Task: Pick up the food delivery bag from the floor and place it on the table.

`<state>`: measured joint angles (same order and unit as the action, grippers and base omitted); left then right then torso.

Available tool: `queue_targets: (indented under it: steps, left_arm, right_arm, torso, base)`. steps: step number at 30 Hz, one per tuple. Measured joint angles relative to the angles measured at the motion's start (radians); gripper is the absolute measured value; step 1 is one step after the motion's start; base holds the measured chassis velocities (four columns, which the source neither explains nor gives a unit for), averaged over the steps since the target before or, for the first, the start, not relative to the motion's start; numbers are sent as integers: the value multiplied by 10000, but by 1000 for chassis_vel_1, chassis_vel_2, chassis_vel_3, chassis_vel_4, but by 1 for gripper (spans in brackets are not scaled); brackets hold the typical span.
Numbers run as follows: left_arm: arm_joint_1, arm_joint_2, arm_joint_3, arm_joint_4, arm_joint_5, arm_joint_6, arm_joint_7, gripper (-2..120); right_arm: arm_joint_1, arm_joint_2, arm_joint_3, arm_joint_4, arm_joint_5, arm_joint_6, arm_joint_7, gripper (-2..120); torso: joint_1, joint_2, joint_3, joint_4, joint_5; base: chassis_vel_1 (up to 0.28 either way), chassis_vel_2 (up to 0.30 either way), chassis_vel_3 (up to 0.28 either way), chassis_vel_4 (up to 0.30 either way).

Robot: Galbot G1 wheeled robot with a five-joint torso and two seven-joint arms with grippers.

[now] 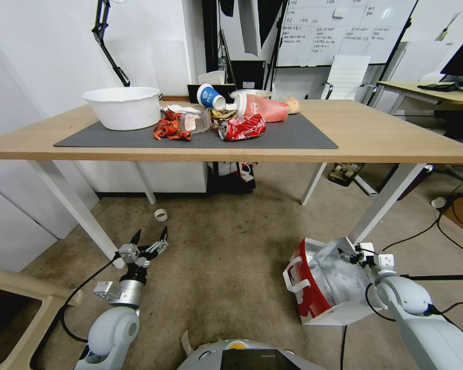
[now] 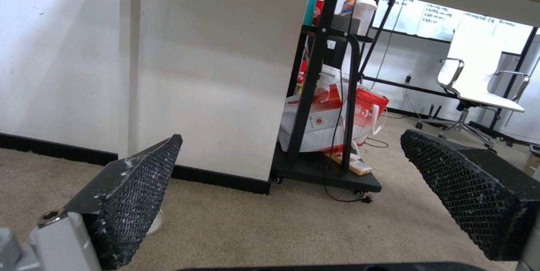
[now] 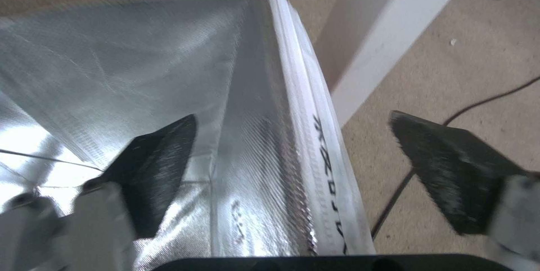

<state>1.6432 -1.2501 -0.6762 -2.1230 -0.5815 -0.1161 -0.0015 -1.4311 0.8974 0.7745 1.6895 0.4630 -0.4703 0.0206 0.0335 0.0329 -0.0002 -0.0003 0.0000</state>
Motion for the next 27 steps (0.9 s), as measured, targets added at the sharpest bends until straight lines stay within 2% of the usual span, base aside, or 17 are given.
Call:
queue_targets:
  steps: [3, 5, 8, 9, 11, 13, 15, 16, 19, 20, 22, 27]
  left_arm:
    - [-39, -6, -5, 1, 0, 0, -27, 100]
    - [-41, -10, -5, 2, -1, 0, -32, 100]
    - [-42, -21, -4, 9, -1, 0, -47, 100]
    - [-42, -21, -4, 9, -1, 0, -47, 100]
    - [-43, -23, 1, 19, -1, 0, -50, 100]
    - [-45, -25, 4, 26, -1, -2, -50, 100]
    - [-43, -34, 6, 29, -2, -6, -50, 100]
    - [-43, -34, 6, 29, -2, -6, -50, 100]
    - [-32, -42, -1, 17, -6, -11, -50, 100]
    - [-32, -42, -1, 17, -6, -11, -50, 100]
    - [-28, -41, -17, 11, -10, -15, -51, 100]
    - [-28, -40, -19, 42, 11, -84, -62, 100]
  right_arm:
    - [68, -10, -93, -169, 218, -110, -60, 68]
    - [71, 1, -110, -181, 304, -177, -74, 65]
    - [73, 76, -141, -216, 448, -285, -81, 50]
    - [73, 76, -141, -216, 448, -285, -81, 50]
    - [70, 111, -145, -232, 461, -289, -81, 39]
    - [68, 118, -145, -233, 462, -290, -80, 37]
    - [44, 134, -145, -218, 465, -289, -81, 26]
    - [44, 134, -145, -218, 465, -289, -81, 26]
    - [-48, 138, -123, -136, 470, -269, -94, 11]
    - [-48, 138, -123, -136, 470, -269, -94, 11]
    - [-82, 137, -98, -131, 478, -256, -95, 2]
    - [-180, 122, -64, -94, 499, -226, -100, 0]
  torso:
    - [0, 0, 0, 1, 0]
    - [0, 1, 0, 1, 0]
    - [0, 2, 0, 1, 0]
    - [0, 2, 0, 1, 0]
    - [0, 2, 0, 2, 0]
    - [0, 2, -1, 2, 0]
    - [0, 2, 0, 2, 0]
    - [0, 2, 0, 2, 0]
    - [0, 3, 0, 2, -1]
    - [0, 3, 0, 2, -1]
    - [0, 3, 0, 2, -1]
    - [0, 3, 0, 2, -1]
  base:
    - [0, 0, 0, 0]
    - [0, 0, 0, 0]
    - [0, 0, 0, 0]
    - [0, 0, 0, 0]
    - [0, 0, 0, 0]
    - [0, 0, 0, 0]
    - [0, 0, 0, 0]
    - [0, 0, 0, 0]
    - [0, 0, 0, 0]
    - [0, 0, 0, 0]
    - [0, 0, 0, 0]
    - [0, 0, 0, 0]
